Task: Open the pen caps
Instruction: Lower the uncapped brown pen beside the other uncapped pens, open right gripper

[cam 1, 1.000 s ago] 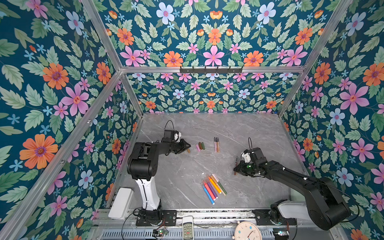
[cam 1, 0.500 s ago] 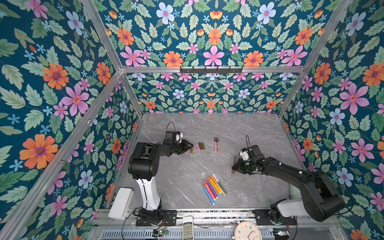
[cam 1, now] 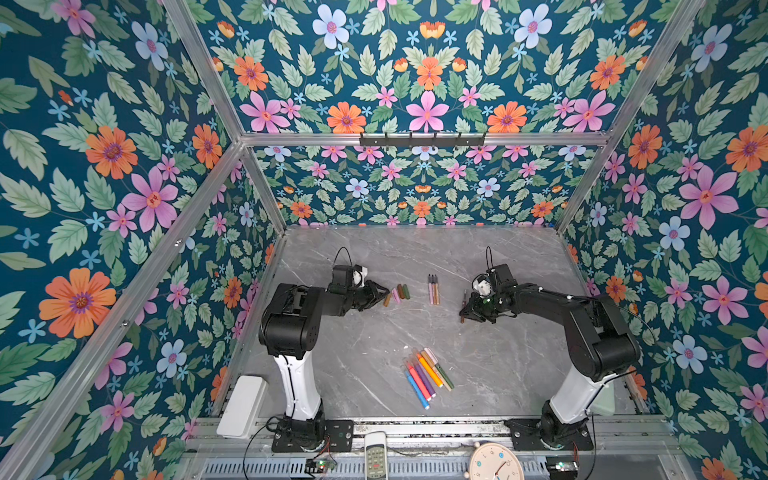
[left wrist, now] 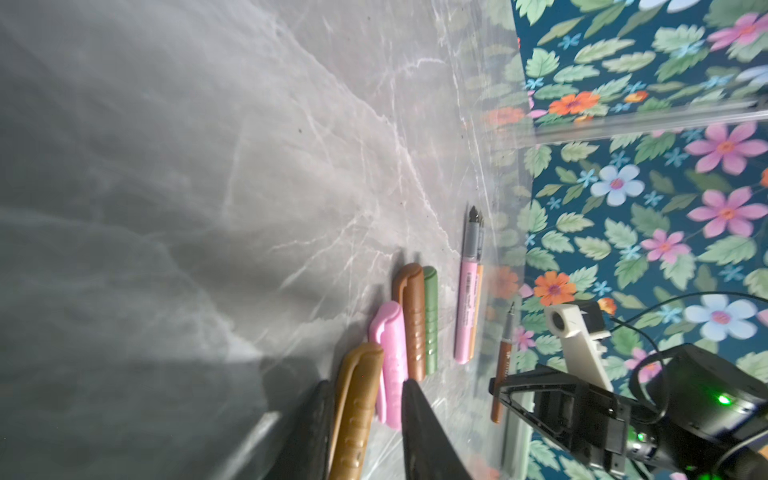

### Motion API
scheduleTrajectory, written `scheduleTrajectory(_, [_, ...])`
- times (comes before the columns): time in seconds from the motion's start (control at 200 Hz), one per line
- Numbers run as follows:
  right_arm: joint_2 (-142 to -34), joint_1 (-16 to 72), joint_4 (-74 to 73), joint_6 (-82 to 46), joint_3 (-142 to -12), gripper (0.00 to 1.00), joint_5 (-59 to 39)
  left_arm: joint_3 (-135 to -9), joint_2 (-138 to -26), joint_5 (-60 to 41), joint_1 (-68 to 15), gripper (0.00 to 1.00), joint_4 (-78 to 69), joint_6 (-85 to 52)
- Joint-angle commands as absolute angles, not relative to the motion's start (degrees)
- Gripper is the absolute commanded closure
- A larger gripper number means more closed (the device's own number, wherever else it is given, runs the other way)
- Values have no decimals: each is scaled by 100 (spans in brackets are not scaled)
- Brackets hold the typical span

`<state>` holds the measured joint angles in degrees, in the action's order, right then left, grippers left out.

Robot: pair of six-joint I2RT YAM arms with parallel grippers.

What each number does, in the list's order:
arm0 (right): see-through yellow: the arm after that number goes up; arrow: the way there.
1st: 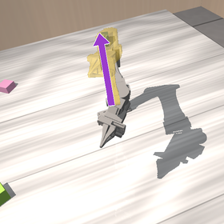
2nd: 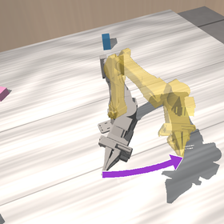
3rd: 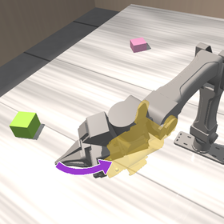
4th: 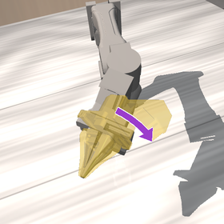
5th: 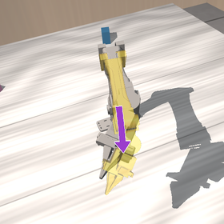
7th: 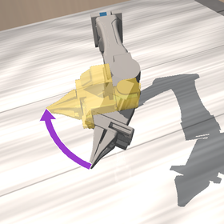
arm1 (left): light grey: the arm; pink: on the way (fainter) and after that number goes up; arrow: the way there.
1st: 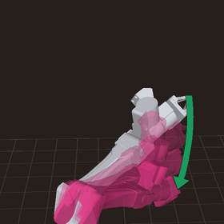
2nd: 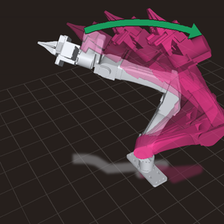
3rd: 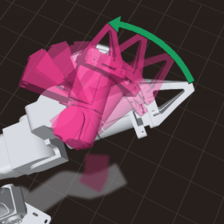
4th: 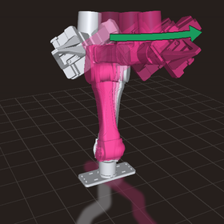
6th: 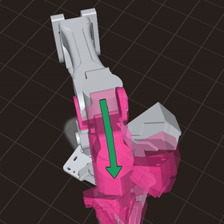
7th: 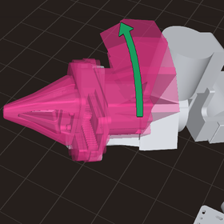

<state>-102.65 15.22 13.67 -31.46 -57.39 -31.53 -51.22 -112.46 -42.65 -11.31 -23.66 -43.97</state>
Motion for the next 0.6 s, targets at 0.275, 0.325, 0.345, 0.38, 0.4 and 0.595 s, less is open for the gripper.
scheduleTrajectory(0.275, [-11184,1450,1765,-2748,-6888,96,-3499,-4843,-11152,-3444,-1143,69,-2452,-5098])
scheduleTrajectory(0.325, [-11302,1450,1786,-2726,-6999,96,-3611,-4770,-11092,-3412,-1136,69,-2470,-5108])
scheduleTrajectory(0.345, [-11343,1450,1796,-2704,-7035,95,-3662,-4739,-11065,-3390,-1137,69,-2448,-5091])
scheduleTrajectory(0.38, [-11413,1450,1797,-2687,-7101,94,-3760,-4680,-11002,-3337,-1134,70,-2379,-5026])
scheduleTrajectory(0.4, [-11435,1450,1801,-2673,-7122,93,-3805,-4643,-10940,-3297,-1138,70,-2320,-4979])
scheduleTrajectory(0.595, [-11517,1450,1775,-2654,-7214,86,-3849,-4316,-10601,-3228,-1134,71,-1914,-4586])
